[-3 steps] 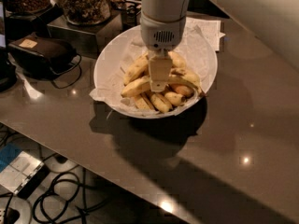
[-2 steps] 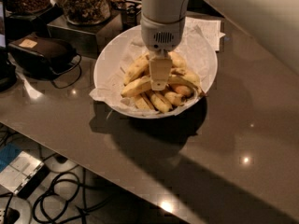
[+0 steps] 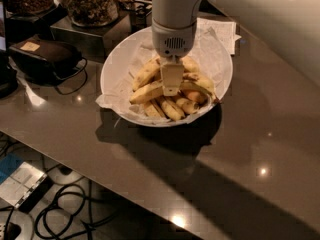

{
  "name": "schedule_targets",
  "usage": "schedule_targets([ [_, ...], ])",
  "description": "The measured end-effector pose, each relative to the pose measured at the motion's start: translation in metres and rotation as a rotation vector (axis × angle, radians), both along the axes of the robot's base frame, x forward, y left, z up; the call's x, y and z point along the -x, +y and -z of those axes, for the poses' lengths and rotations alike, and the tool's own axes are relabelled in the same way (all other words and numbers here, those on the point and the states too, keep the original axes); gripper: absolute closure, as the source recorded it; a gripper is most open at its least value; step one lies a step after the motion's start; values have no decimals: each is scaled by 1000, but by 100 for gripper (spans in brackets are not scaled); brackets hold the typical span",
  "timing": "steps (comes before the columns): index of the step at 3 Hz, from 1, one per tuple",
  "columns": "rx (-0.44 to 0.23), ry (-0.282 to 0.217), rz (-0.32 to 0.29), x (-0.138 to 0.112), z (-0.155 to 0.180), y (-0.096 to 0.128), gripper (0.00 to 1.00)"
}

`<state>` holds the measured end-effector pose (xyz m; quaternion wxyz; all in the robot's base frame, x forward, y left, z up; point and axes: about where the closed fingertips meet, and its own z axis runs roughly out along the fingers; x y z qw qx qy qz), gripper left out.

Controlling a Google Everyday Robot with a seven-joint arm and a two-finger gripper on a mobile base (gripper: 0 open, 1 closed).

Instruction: Pick banana from white bowl

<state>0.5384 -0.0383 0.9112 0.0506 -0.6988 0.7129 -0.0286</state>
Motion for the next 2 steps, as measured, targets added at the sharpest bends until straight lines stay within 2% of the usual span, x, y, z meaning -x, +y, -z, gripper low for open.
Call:
schedule_targets([
  [2,7,44,11,-1,22,-4,55],
])
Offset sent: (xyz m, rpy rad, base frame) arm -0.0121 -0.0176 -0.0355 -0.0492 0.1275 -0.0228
